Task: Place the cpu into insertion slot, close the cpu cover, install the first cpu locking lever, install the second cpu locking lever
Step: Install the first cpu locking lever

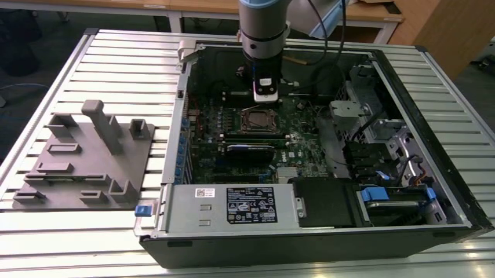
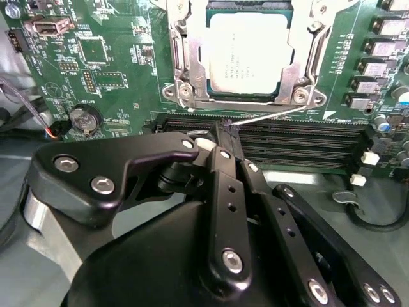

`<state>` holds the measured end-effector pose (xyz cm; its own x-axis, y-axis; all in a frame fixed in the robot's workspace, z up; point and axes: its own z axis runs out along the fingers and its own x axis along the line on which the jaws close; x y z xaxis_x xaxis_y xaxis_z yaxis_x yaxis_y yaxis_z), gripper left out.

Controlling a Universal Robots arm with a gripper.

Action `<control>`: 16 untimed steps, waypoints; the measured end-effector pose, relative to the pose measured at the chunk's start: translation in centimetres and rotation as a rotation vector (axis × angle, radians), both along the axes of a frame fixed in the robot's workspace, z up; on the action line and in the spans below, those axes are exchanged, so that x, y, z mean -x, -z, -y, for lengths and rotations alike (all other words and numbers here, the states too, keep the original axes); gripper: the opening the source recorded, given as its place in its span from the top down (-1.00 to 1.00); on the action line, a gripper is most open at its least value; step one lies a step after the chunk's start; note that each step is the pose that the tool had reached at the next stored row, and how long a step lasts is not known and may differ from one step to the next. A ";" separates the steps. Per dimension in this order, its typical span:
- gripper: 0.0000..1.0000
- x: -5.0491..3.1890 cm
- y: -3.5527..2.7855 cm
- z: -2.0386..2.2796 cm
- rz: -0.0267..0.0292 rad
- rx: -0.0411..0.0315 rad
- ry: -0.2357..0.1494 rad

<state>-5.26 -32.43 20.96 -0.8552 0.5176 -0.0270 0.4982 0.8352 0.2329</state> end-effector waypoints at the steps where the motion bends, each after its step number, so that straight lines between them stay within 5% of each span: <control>1: 0.80 0.00 0.02 0.00 0.0013 0.0001 0.002; 7: 0.80 0.00 0.03 0.00 0.0031 0.0000 0.002; 8: 0.80 0.01 0.03 0.00 0.0077 0.0000 0.002; 10: 0.80 0.06 0.03 0.00 0.0257 0.0001 0.002; 16: 0.80 0.20 0.06 0.00 0.0301 -0.0003 0.002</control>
<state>-5.46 -32.43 20.90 -0.8529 0.5194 -0.0525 0.4927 0.8341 0.2480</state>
